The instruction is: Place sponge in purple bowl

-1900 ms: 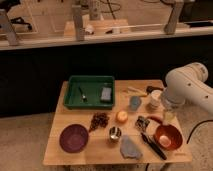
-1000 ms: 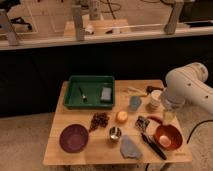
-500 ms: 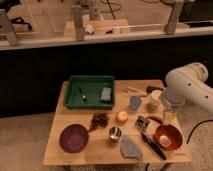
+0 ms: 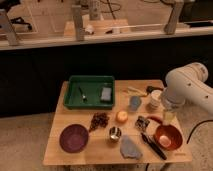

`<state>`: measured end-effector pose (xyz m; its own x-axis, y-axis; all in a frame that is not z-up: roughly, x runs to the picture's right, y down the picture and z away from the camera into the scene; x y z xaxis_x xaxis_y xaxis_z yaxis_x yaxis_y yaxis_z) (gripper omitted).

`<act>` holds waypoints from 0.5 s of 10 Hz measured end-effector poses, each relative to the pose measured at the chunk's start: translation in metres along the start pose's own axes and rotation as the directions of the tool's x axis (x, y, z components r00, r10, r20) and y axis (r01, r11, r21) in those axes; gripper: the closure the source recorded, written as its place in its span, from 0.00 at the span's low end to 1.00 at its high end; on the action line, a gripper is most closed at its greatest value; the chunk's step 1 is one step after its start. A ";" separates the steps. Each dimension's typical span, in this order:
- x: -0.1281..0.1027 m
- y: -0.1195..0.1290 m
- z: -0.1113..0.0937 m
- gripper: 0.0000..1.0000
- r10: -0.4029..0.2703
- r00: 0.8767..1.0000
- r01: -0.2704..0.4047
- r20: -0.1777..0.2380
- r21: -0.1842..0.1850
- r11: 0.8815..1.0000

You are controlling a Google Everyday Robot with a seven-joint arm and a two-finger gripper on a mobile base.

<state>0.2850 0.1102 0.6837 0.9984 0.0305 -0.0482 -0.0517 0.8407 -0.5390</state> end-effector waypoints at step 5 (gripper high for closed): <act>-0.078 -0.038 -0.003 0.20 -0.268 0.955 0.256 0.122 0.107 0.961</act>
<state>0.2091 0.0742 0.7054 0.9708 -0.1304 0.2015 0.2087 0.8733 -0.4402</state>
